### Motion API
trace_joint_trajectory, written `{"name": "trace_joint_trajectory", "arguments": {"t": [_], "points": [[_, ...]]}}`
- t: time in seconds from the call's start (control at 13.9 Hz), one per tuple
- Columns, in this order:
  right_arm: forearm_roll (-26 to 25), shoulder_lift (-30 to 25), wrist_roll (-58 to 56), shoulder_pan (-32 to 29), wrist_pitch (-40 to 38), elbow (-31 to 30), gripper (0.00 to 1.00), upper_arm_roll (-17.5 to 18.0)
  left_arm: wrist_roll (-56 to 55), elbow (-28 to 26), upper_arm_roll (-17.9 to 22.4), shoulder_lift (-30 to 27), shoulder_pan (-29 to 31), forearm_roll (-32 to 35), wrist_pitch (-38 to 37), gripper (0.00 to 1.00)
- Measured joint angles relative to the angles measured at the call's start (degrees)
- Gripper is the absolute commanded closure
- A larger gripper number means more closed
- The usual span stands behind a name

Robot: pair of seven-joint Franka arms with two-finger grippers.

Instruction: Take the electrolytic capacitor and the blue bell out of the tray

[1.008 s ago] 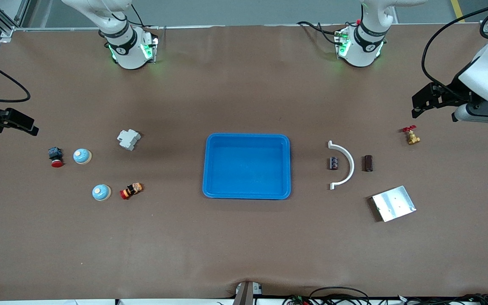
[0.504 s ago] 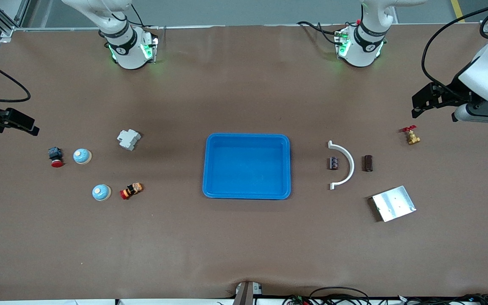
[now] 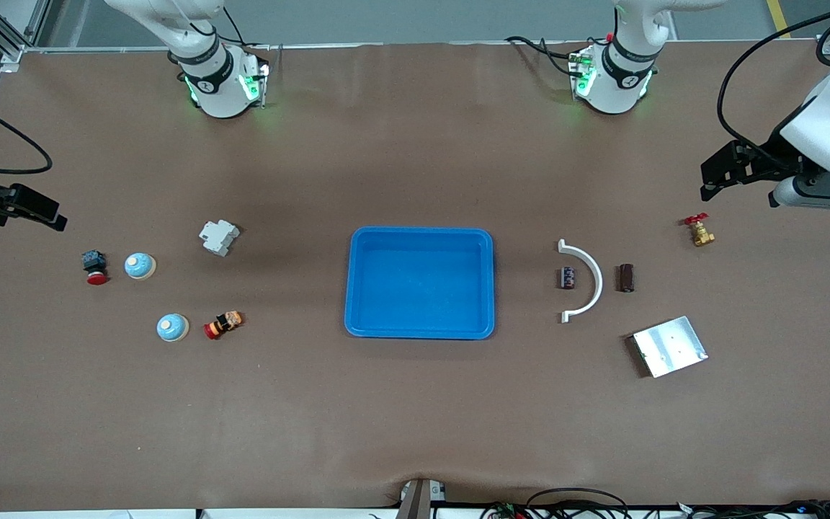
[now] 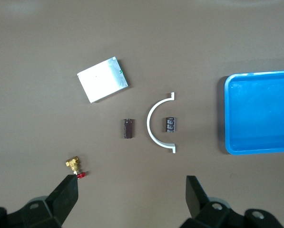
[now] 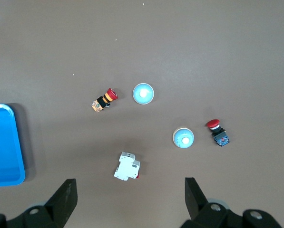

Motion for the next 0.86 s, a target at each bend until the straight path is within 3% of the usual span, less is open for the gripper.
{"name": "trace_joint_trajectory", "arguments": {"t": [0.86], "points": [[0.04, 0.00, -1.78, 0.01, 0.03, 0.00, 0.00, 0.34, 0.00, 0.00, -0.53, 0.00, -0.04, 2.01, -0.70, 0.00]]}}
